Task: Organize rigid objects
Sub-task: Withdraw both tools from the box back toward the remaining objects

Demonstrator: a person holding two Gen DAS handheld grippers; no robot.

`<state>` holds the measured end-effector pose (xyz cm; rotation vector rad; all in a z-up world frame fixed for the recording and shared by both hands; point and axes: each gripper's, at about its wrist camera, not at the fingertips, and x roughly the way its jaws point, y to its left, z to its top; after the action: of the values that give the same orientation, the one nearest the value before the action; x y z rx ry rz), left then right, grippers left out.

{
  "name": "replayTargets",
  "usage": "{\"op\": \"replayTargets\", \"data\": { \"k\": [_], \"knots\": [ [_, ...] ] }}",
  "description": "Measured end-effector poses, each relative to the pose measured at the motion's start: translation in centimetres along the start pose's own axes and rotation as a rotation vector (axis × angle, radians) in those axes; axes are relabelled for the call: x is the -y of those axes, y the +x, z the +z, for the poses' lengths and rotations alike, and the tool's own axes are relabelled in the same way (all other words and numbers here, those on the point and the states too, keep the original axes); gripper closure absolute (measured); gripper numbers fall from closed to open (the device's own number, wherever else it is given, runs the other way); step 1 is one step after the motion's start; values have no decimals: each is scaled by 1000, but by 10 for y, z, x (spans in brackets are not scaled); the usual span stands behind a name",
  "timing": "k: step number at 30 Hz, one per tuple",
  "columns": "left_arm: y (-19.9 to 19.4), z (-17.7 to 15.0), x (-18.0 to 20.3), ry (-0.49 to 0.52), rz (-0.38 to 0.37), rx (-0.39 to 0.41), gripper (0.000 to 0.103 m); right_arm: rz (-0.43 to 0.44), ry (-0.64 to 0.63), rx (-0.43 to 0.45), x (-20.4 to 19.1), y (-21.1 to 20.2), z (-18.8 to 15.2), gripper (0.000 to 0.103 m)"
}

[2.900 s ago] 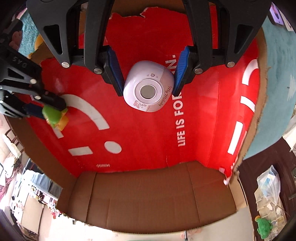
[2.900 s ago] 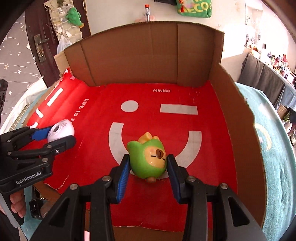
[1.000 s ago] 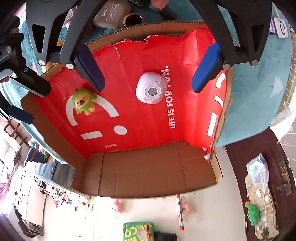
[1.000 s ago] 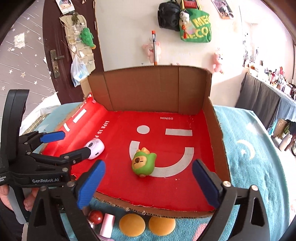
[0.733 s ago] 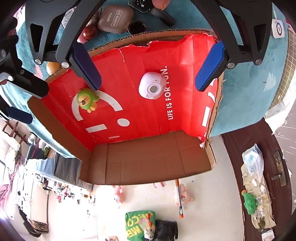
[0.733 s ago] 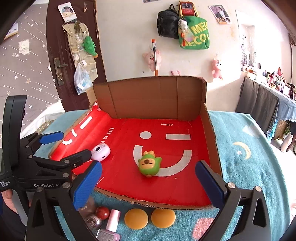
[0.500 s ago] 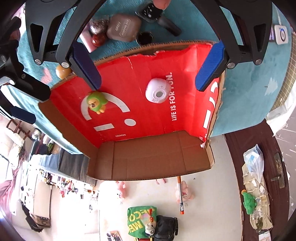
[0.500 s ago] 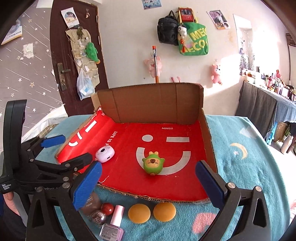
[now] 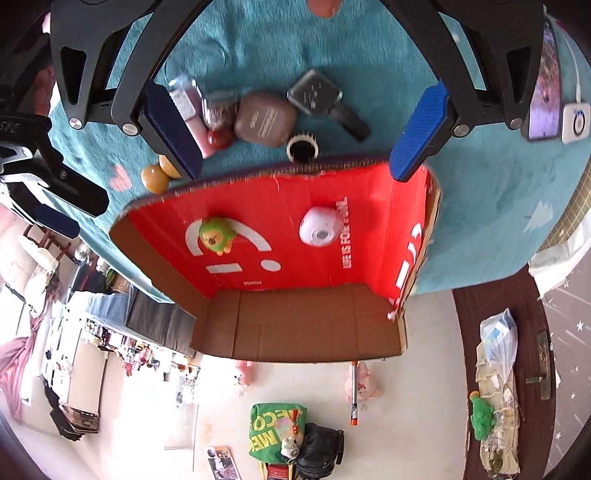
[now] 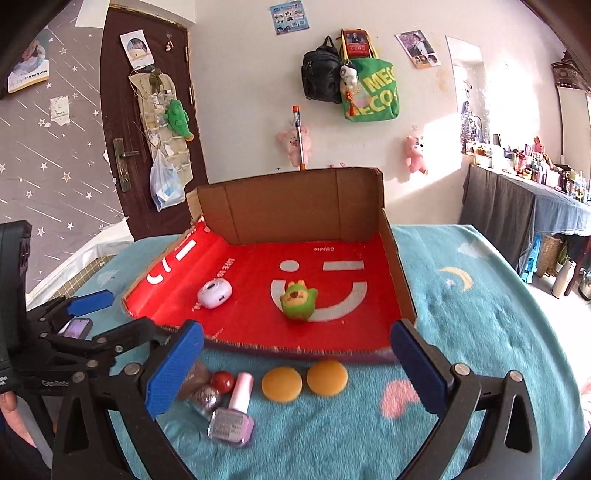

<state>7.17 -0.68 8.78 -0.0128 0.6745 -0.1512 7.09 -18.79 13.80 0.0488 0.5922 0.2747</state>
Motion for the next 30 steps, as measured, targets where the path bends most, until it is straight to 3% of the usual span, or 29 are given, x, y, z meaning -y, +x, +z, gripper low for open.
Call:
{"op": "replayTargets", "data": {
  "k": [7,30],
  "knots": [
    [-10,-26,5,16,42,-23,0,-15,5,-20,0,-10,-22,0],
    [2,-90,-15,-87,-1,-219,0,23,47,-200,1,0,-87,0]
  ]
}}
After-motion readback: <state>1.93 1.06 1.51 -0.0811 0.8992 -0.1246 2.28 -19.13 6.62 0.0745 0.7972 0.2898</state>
